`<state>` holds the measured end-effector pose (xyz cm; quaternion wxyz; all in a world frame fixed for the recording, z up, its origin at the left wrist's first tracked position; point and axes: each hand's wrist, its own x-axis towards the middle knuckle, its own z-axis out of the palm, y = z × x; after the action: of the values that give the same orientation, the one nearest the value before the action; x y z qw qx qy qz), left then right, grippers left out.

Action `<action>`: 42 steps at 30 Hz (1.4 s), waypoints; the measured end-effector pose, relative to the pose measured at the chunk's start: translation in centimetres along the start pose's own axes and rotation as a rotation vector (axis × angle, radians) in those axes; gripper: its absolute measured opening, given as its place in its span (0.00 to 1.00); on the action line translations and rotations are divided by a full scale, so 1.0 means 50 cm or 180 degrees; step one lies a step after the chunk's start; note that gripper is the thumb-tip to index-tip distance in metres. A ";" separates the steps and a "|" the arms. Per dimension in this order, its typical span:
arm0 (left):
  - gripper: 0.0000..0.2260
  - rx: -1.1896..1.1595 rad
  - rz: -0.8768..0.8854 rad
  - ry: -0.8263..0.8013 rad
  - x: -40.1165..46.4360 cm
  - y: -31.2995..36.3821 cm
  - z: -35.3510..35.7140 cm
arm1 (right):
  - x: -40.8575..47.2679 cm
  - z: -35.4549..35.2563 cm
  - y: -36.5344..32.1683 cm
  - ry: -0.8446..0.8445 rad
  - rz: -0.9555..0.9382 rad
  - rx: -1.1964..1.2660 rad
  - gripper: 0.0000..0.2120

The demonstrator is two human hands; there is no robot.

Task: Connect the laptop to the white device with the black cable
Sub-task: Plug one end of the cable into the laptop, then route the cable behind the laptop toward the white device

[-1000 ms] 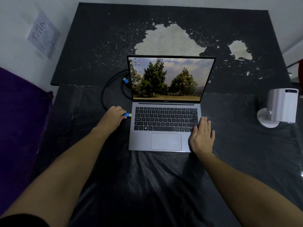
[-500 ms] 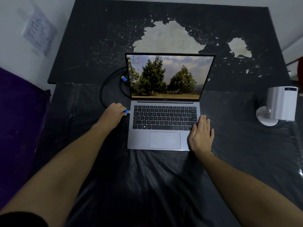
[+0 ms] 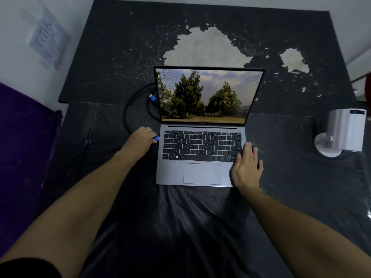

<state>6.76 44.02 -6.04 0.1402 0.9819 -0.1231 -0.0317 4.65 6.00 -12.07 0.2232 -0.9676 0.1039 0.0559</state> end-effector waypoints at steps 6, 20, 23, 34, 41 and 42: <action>0.09 -0.0034 -0.0038 0.0009 0.001 -0.008 0.009 | -0.004 -0.010 -0.008 -0.0028 0.0001 0.0036 0.26; 0.12 0.0050 -0.0228 -0.0307 0.006 0.005 -0.007 | 0.010 -0.088 -0.103 -0.0234 -0.0108 -0.0275 0.26; 0.13 0.0010 -0.0316 -0.0069 0.035 -0.003 -0.062 | 0.041 -0.132 -0.209 -0.0114 -0.0678 -0.0324 0.26; 0.10 0.0017 -0.0752 0.0424 0.226 -0.073 -0.238 | 0.196 -0.236 -0.595 0.0562 -0.2460 -0.0379 0.18; 0.08 -0.0247 -0.0686 0.0156 0.372 -0.114 -0.226 | 0.299 -0.205 -0.695 0.0566 -0.2757 -0.0799 0.16; 0.08 -0.0304 -0.0680 0.0061 0.386 -0.120 -0.217 | 0.311 -0.200 -0.701 0.0564 -0.2772 -0.0817 0.16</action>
<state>27.90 47.65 2.14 0.1837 0.9819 -0.0147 -0.0430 28.31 29.64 9.20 0.0946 -0.9420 -0.3014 -0.1136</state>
